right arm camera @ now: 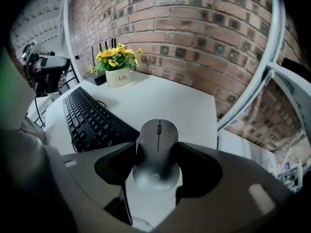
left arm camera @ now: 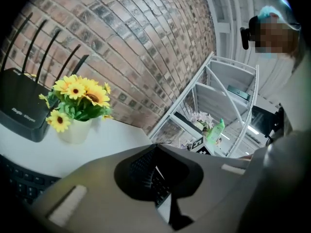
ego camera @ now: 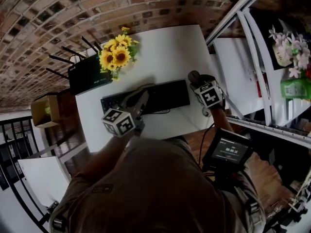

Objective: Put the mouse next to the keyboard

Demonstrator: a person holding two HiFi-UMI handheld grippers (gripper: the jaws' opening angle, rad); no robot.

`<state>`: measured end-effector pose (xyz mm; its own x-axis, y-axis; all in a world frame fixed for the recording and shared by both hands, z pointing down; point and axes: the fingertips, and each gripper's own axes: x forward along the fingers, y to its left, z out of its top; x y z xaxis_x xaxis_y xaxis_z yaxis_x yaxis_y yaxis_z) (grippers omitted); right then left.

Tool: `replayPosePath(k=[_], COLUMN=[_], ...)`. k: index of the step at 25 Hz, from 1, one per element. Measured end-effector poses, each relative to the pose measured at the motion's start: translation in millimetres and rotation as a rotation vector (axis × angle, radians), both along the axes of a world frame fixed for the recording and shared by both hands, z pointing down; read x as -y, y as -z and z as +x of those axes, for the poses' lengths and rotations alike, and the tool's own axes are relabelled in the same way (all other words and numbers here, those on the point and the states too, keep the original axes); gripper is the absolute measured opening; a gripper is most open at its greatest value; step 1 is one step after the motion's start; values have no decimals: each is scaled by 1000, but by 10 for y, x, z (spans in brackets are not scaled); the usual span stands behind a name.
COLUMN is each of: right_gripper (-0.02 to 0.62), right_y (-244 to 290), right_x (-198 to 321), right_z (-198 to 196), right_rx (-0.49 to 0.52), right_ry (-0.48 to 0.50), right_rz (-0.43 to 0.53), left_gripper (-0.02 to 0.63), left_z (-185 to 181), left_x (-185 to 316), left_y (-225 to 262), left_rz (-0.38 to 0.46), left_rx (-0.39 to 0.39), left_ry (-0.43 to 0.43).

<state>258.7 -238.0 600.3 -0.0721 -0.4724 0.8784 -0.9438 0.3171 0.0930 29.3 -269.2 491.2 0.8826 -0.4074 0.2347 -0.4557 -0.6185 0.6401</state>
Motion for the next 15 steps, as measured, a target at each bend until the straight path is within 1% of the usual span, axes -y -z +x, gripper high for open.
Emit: replayPosePath(k=[7,11,15], right_gripper=[285,285,285], right_y=[-171,-257,-338], right_x=[-393,-489,-523], right_z=[163,187,171], right_rx=[17,12,21], right_ry=[-137,-180,-215], right_rz=[-35,-38,-43], left_gripper=[0,0,0], left_z=[152,170,156], left_x=[-114,-141,-146], left_y=[10,11,8], left_rz=[6,10,5], left_rx=[8,18,23], left_ry=[-46,-58,-52])
